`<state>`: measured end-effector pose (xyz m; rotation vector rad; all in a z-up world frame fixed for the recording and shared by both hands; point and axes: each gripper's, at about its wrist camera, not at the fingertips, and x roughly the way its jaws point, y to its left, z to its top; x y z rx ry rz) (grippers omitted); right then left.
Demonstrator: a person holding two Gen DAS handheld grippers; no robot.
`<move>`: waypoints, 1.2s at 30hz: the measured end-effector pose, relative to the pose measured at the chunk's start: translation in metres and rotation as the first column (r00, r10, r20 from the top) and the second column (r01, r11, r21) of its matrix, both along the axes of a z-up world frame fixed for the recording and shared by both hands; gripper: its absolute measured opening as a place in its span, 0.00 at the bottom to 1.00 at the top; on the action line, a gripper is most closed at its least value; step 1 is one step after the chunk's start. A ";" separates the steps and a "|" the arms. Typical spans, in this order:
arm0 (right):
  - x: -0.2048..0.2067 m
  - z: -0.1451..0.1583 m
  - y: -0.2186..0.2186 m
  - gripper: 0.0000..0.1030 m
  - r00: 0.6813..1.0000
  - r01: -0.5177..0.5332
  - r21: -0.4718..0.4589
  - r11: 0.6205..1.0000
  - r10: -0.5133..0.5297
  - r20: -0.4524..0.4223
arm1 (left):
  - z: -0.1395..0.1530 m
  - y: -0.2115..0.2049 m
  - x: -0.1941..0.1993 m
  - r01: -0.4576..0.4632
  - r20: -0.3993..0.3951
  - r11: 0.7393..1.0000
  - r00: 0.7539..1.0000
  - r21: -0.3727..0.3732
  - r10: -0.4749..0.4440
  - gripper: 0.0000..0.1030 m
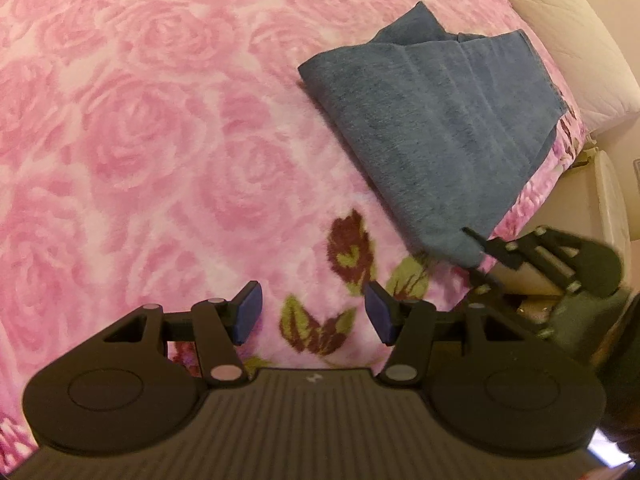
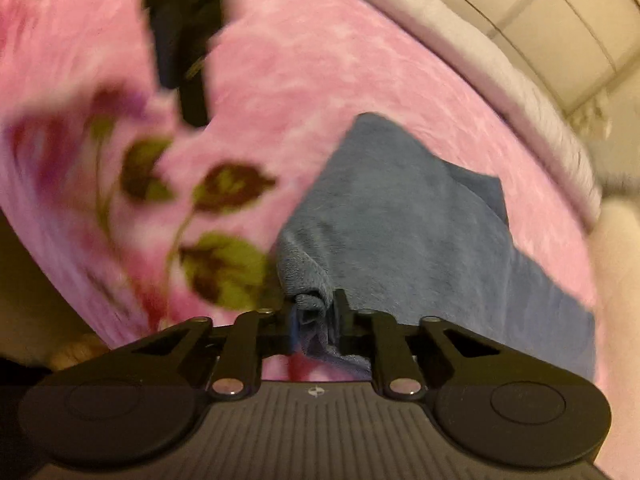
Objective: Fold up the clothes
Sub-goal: 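Grasp the folded edge with the right gripper and fold it over again, release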
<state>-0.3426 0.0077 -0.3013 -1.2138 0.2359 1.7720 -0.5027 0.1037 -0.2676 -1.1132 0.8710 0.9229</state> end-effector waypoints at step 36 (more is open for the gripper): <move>0.469 -0.001 0.109 0.35 0.021 0.411 -0.663 0.626 -0.733 -0.680 | 0.025 0.094 0.269 -0.128 0.000 0.991 0.992 0.040 0.129 0.51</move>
